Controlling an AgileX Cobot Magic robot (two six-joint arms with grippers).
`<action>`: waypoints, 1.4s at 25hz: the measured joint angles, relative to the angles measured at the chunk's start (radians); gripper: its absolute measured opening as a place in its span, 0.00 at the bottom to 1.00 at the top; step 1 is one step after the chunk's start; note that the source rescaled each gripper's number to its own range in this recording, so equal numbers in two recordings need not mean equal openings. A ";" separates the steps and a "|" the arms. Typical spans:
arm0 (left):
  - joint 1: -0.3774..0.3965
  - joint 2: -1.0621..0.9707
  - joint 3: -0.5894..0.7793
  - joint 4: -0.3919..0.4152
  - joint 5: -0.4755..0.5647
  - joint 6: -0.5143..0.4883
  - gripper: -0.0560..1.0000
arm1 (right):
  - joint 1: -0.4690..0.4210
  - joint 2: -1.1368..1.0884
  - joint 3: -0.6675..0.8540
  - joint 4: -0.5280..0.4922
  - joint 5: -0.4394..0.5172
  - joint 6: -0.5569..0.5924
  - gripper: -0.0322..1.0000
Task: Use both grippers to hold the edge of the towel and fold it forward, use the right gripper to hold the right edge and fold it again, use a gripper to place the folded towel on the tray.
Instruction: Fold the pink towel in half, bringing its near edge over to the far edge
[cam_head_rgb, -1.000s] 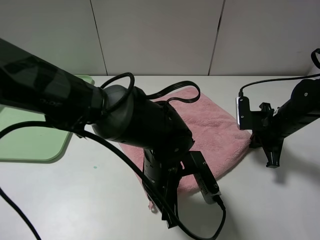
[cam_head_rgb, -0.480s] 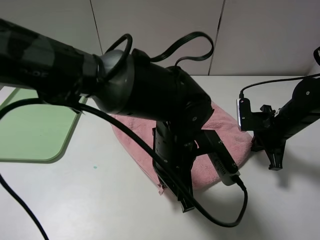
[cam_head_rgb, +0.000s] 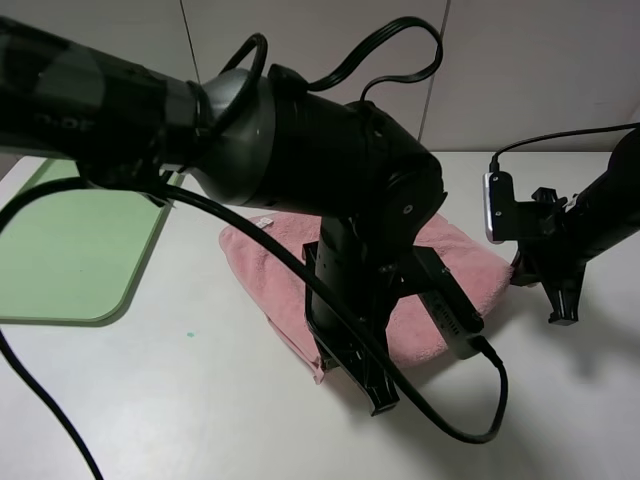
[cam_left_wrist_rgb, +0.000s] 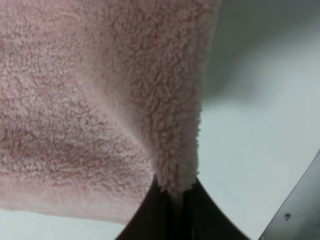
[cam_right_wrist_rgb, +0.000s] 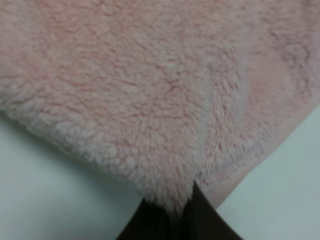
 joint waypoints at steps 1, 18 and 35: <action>0.000 -0.001 0.000 0.001 0.002 -0.005 0.05 | 0.000 -0.009 -0.011 0.000 0.011 0.000 0.03; 0.000 -0.120 -0.003 0.150 0.054 -0.172 0.05 | 0.000 -0.032 -0.220 -0.002 0.190 0.016 0.03; 0.098 -0.187 -0.003 0.280 0.132 -0.305 0.05 | 0.001 -0.032 -0.330 0.013 0.267 0.022 0.03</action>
